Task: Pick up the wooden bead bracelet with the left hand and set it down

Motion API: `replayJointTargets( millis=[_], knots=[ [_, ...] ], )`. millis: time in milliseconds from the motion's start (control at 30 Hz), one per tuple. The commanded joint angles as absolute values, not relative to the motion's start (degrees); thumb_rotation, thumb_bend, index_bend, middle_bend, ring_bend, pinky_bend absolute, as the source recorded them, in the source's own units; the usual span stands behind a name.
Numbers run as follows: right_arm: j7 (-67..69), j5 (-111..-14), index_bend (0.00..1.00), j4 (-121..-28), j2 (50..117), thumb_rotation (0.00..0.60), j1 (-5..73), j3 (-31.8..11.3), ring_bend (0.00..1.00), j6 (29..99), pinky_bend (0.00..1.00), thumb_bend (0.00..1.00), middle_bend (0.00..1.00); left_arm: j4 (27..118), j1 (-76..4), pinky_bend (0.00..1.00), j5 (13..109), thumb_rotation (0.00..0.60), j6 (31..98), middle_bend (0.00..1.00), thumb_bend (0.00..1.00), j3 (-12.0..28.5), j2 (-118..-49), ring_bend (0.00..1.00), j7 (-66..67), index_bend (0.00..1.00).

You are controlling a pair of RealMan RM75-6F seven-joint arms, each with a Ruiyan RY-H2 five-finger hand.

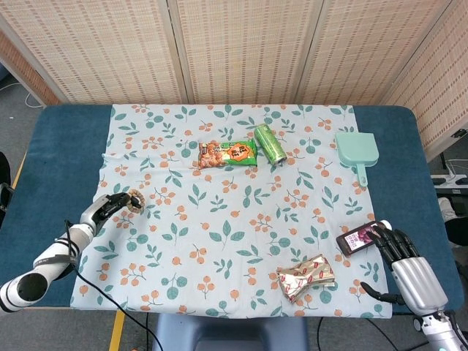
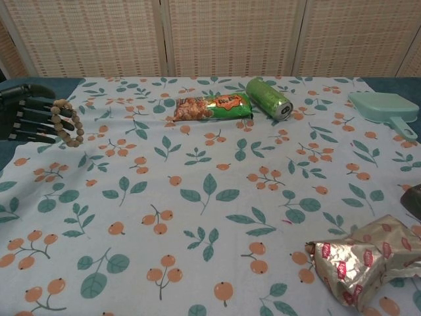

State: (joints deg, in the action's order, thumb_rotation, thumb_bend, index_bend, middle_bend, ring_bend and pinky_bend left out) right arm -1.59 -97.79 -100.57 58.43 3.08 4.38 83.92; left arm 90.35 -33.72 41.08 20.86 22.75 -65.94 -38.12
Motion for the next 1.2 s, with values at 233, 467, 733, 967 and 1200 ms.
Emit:
replayJointTargets(
  millis=[233,467,733,967,1200],
  knots=[
    [-2.0,-97.8,0.0,-100.7,58.6,0.413,3.2,4.5,0.0,83.3,0.0,0.17,0.0,92.5,-28.1,0.0,55.0,0.345,29.0,0.33,0.46,19.8,-69.5,0.15,-33.6,0.34],
    [-1.8,-97.6,0.0,-100.7,58.5,0.413,3.3,4.5,0.0,83.3,0.0,0.17,0.0,89.0,-27.1,0.0,63.0,0.397,36.7,0.29,0.45,14.0,-75.4,0.12,-26.5,0.29],
    [-1.8,-97.5,0.0,-100.9,58.4,0.413,3.2,4.4,0.0,83.4,0.0,0.17,0.0,86.5,-27.4,0.0,69.9,0.421,44.8,0.22,0.45,8.9,-80.2,0.09,-15.1,0.19],
    [-2.1,-97.3,0.0,-100.9,58.3,0.413,3.2,4.3,0.0,83.5,0.0,0.17,0.0,88.1,-25.5,0.0,75.7,0.423,54.4,0.13,0.45,7.0,-81.0,0.07,-9.7,0.04],
    [-6.6,-96.6,0.0,-99.6,60.4,0.412,1.6,2.1,0.0,88.0,0.0,0.16,0.0,90.5,-18.5,0.0,92.0,0.485,73.4,0.0,0.45,1.4,-74.6,0.0,-9.6,0.0]
  ],
)
